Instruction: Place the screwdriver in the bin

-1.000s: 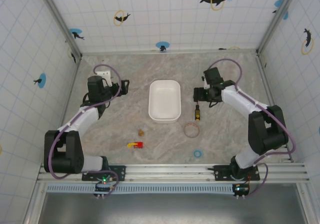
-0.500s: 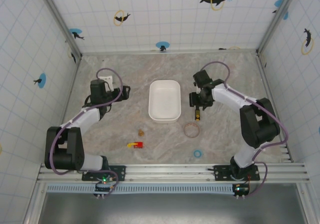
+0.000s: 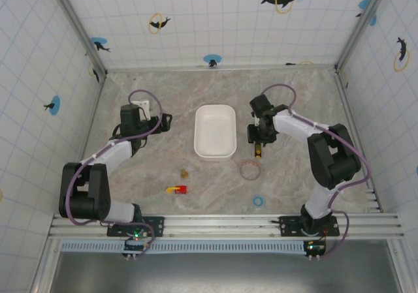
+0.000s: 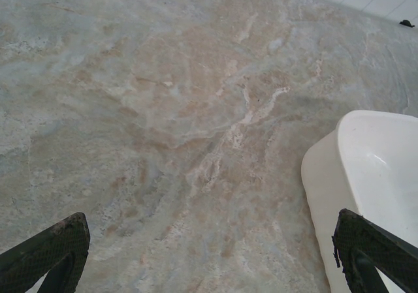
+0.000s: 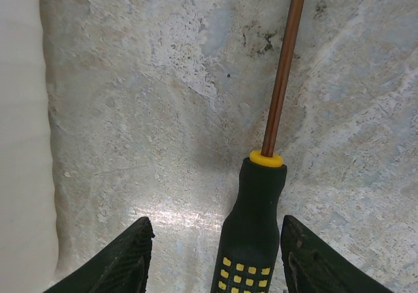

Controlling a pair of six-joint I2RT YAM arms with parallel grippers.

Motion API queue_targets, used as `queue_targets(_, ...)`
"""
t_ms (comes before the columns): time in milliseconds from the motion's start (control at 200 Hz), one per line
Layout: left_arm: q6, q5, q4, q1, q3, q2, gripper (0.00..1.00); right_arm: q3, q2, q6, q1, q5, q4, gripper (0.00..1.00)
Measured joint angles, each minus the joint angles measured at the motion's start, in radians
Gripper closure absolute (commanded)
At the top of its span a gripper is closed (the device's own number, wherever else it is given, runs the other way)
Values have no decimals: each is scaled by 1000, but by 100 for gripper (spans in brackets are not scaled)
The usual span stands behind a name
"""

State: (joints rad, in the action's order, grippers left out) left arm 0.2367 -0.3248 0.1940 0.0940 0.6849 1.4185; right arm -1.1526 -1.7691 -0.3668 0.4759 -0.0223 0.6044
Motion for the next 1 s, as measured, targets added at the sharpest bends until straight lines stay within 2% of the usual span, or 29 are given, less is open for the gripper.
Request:
queue_targets(501, -1, 0, -8, 3, 0, 0, 3, 0, -56, -8, 2, 14, 7, 48)
queue_targets(841, -4, 3, -32, 3, 2, -11, 2, 0, -74, -13, 1, 14, 6, 68)
queue_targets(1001, -4, 4, -34, 3, 2, -32, 2, 2, -73, -20, -7, 2, 3, 86)
